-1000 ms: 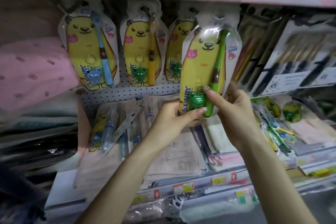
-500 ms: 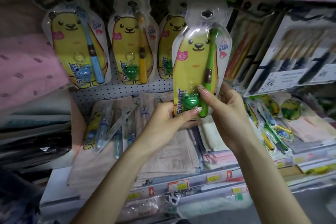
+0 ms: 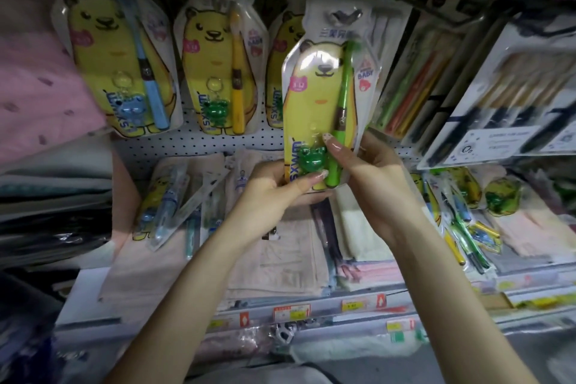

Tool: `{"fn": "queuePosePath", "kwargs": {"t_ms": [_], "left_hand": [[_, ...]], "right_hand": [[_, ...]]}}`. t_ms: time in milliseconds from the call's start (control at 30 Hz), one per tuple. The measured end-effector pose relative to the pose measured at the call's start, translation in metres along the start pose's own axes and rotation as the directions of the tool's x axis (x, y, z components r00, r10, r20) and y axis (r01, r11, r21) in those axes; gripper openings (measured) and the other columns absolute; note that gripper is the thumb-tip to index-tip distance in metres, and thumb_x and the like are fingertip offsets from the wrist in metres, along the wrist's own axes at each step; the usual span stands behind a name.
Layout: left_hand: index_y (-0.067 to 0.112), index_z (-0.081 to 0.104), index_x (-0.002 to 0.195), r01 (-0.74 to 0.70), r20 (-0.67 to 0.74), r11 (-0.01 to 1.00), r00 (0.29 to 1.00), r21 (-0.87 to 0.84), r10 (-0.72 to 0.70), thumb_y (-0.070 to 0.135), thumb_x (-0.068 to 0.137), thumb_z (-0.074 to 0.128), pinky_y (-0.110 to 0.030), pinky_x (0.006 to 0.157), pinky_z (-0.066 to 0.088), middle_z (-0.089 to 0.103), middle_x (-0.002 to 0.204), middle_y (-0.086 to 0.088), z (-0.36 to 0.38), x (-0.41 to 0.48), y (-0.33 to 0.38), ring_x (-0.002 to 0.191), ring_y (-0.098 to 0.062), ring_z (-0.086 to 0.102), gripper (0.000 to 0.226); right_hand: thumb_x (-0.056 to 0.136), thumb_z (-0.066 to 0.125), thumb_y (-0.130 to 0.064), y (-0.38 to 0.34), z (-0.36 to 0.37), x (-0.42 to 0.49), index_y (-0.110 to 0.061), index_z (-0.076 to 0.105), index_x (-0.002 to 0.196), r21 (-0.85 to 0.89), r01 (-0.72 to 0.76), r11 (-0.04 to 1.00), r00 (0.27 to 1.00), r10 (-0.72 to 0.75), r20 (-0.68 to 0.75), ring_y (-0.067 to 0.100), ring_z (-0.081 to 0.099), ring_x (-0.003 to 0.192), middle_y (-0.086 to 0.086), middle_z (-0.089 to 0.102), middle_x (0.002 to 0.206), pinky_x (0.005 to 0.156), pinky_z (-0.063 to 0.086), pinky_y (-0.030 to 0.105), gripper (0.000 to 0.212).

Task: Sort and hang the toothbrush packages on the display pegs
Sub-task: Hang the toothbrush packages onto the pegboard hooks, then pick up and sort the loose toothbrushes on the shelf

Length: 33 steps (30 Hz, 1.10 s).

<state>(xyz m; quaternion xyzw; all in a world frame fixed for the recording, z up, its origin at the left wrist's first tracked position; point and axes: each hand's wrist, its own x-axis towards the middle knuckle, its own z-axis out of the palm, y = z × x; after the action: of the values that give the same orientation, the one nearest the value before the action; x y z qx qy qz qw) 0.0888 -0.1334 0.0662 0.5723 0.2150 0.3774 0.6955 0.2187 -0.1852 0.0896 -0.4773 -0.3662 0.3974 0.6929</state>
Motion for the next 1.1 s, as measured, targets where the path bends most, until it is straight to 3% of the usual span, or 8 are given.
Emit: {"fn": "queuePosePath", "kwargs": {"t_ms": [167, 300, 467, 633, 733, 833, 933, 1100], "left_hand": [[0.009, 0.069, 0.088, 0.039, -0.139, 0.999, 0.990, 0.009, -0.037, -0.002, 0.084, 0.063, -0.023, 0.071, 0.058, 0.075, 0.080, 0.003, -0.012, 0.028, -0.008, 0.077, -0.013, 0.072, 0.013], [0.000, 0.068, 0.098, 0.033, -0.183, 0.998, 0.983, 0.052, -0.023, 0.000, 0.085, 0.064, -0.040, 0.087, 0.056, 0.073, 0.096, -0.011, -0.024, 0.047, -0.010, 0.093, -0.030, 0.070, 0.015], [0.011, 0.070, 0.090, -0.003, -0.189, 0.983, 0.981, 0.186, 0.039, 0.009, 0.086, 0.067, -0.050, 0.090, 0.053, 0.073, 0.094, -0.014, -0.032, 0.057, -0.012, 0.096, -0.036, 0.068, 0.006], [0.005, 0.069, 0.096, 0.099, -0.263, 0.989, 0.963, 0.114, -0.066, 0.013, 0.090, 0.062, -0.032, 0.077, 0.059, 0.074, 0.094, -0.011, -0.050, 0.044, -0.025, 0.086, -0.025, 0.072, 0.012], [-0.004, 0.065, 0.109, 0.169, -0.314, 0.986, 0.936, 0.008, -0.159, 0.013, 0.091, 0.060, -0.033, 0.076, 0.060, 0.072, 0.099, -0.018, -0.068, 0.025, -0.043, 0.086, -0.028, 0.071, 0.026], [-0.006, 0.063, 0.114, 0.232, -0.445, 0.970, 0.862, -0.076, -0.241, 0.021, 0.090, 0.061, -0.027, 0.066, 0.059, 0.072, 0.099, -0.018, -0.092, 0.000, -0.069, 0.080, -0.023, 0.073, 0.036], [-0.007, 0.060, 0.117, 0.290, -0.537, 0.945, 0.778, -0.152, -0.326, 0.022, 0.091, 0.060, -0.026, 0.067, 0.060, 0.069, 0.109, -0.021, -0.117, -0.023, -0.091, 0.082, -0.023, 0.073, 0.039], [-0.005, 0.058, 0.112, 0.305, -0.591, 0.938, 0.731, -0.164, -0.341, 0.016, 0.096, 0.054, -0.019, 0.056, 0.056, 0.066, 0.112, -0.024, -0.142, -0.042, -0.102, 0.068, -0.011, 0.072, 0.027]], "right_hand": [[0.076, 0.069, -0.016, 0.005, 0.006, 0.026, -0.002, 0.067, 0.105, -0.005, -0.011, 1.000, 0.999, 0.011, 0.035, 0.019, 0.072, 0.088, 0.007, 0.075, 0.097, 0.076, 0.057, 0.028, 0.032], [0.087, 0.065, -0.009, 0.009, 0.007, 0.048, -0.006, 0.069, 0.103, -0.035, -0.018, 0.999, 0.998, 0.020, 0.055, 0.017, 0.073, 0.085, 0.003, 0.076, 0.092, 0.071, 0.057, 0.026, 0.016], [0.086, 0.067, -0.025, 0.024, 0.007, 0.063, -0.007, 0.068, 0.111, -0.129, 0.006, 0.992, 1.000, -0.002, 0.031, 0.016, 0.072, 0.094, 0.002, 0.076, 0.100, 0.076, 0.054, 0.023, 0.030], [0.086, 0.067, -0.028, 0.040, 0.000, 0.057, -0.016, 0.069, 0.104, -0.165, -0.006, 0.986, 1.000, 0.007, 0.006, 0.014, 0.070, 0.094, 0.002, 0.074, 0.102, 0.077, 0.052, 0.024, 0.022], [0.089, 0.066, -0.020, 0.064, -0.014, 0.048, -0.014, 0.065, 0.094, -0.219, -0.057, 0.974, 0.997, 0.043, -0.067, 0.017, 0.068, 0.084, 0.006, 0.073, 0.093, 0.074, 0.053, 0.025, 0.009], [0.092, 0.061, -0.004, 0.103, -0.028, 0.027, -0.009, 0.061, 0.105, -0.233, -0.265, 0.936, 0.962, 0.241, -0.128, 0.020, 0.066, 0.072, 0.009, 0.070, 0.091, 0.068, 0.055, 0.021, 0.014], [0.091, 0.062, -0.003, 0.139, -0.033, 0.007, -0.005, 0.057, 0.118, -0.176, -0.459, 0.871, 0.888, 0.444, -0.118, 0.025, 0.067, 0.089, 0.014, 0.066, 0.108, 0.078, 0.057, 0.028, 0.028], [0.091, 0.062, -0.005, 0.166, -0.023, 0.009, -0.005, 0.064, 0.102, 0.061, -0.571, 0.819, 0.802, 0.572, -0.175, 0.017, 0.065, 0.081, 0.011, 0.067, 0.093, 0.068, 0.057, 0.023, 0.011]]}}
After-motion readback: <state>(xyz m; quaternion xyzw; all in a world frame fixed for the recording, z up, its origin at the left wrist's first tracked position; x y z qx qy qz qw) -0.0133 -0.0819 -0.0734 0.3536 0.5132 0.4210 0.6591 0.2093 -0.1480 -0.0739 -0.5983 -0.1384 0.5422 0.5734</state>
